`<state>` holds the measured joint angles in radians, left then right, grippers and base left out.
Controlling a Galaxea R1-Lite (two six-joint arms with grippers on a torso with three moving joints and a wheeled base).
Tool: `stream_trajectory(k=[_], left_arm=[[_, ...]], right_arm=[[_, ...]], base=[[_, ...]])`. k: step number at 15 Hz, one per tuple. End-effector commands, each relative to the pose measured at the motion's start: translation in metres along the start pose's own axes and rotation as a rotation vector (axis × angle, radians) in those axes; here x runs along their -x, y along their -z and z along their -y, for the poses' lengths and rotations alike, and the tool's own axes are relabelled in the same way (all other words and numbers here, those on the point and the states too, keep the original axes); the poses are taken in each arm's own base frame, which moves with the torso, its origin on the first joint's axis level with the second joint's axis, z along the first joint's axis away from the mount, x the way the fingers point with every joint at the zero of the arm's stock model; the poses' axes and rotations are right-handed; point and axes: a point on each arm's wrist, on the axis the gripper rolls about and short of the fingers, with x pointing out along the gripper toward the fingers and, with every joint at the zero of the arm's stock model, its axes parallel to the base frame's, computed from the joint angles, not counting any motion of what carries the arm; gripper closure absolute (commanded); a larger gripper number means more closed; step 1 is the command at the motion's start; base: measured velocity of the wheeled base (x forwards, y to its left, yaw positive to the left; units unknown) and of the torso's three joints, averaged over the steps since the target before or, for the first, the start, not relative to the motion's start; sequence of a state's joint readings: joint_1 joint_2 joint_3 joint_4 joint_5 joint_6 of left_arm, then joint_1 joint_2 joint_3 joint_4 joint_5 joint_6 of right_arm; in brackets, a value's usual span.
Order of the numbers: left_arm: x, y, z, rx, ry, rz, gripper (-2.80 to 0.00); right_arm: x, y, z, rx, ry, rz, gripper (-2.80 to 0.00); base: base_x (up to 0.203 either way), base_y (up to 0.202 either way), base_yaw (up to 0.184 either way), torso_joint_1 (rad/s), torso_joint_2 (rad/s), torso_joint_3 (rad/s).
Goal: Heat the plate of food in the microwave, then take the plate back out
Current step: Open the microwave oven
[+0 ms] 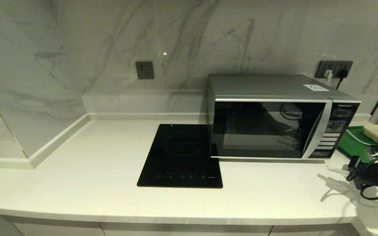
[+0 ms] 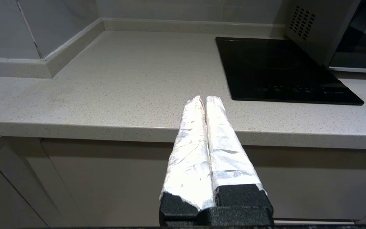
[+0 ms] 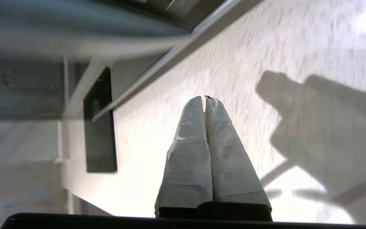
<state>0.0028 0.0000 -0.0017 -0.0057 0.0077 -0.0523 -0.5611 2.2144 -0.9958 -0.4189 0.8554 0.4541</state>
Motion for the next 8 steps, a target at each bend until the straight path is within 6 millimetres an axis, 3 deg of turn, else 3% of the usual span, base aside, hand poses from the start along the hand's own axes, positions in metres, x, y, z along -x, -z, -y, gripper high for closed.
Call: stream_trajectory(k=[1, 5, 8], left_arm=[[0.000, 0.000, 0.000, 0.001, 0.000, 0.000, 0.00], [0.000, 0.000, 0.000, 0.001, 0.000, 0.000, 0.00], [0.000, 0.000, 0.000, 0.001, -0.001, 0.000, 0.00]], right_arm=[[0.043, 0.008, -0.039, 0.105, 0.010, 0.076, 0.00], [0.108, 0.021, -0.095, 0.227, 0.084, 0.179, 0.00], [0.156, 0.042, -0.145, 0.308, 0.174, 0.233, 0.00]], base=[[0.000, 0.000, 0.000, 0.000, 0.00, 0.000], [0.000, 0.000, 0.000, 0.000, 0.00, 0.000], [0.000, 0.000, 0.000, 0.000, 0.00, 0.000]])
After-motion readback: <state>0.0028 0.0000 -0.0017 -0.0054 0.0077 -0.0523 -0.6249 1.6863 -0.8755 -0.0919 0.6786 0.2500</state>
